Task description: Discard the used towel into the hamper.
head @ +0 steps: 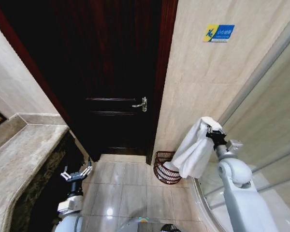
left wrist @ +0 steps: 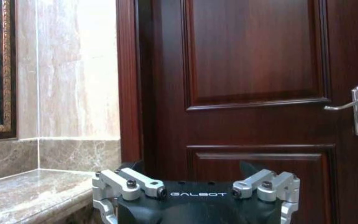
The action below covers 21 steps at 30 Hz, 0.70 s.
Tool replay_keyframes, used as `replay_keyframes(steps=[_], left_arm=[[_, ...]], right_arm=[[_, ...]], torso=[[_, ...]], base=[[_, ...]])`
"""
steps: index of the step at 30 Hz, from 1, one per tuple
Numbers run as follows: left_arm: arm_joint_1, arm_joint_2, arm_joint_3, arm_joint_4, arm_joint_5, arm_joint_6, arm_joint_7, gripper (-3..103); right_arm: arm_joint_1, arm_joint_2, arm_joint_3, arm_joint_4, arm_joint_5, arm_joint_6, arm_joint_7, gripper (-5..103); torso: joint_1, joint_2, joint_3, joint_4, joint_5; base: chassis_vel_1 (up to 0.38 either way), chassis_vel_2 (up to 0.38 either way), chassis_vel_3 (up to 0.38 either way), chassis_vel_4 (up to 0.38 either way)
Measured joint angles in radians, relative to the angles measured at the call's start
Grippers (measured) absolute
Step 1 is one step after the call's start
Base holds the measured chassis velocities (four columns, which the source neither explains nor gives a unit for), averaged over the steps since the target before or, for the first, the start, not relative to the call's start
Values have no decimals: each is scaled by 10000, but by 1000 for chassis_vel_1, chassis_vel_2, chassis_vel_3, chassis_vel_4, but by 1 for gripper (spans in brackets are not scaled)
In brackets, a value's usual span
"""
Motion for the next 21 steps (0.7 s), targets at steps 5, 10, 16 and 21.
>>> replay_keyframes(steps=[5, 10, 16, 21], left_arm=[[5, -30, 6, -76, 1, -1, -1, 100], [-4, -3, -2, -86, -42, -1, -4, 100], [-102, -33, -28, -55, -31, 2, -7, 100], [-81, -35, -54, -129, -23, 31, -8, 100]], right_arm=[[-219, 91, 37, 147, -30, 38, 0, 10], [-418, 180, 71, 299, -56, 65, 3, 10], [-594, 228, 87, 401, -104, 154, 45, 10], [-758, 242, 133, 575, -104, 168, 88, 10]], torso=[[0, 0, 0, 0, 0], [0, 0, 0, -1, 0], [0, 0, 1, 0, 0], [0, 0, 1, 0, 0]], base=[[0, 0, 0, 0], [0, 0, 0, 0], [-30, 36, 36, -26], [-54, 48, 58, -50]])
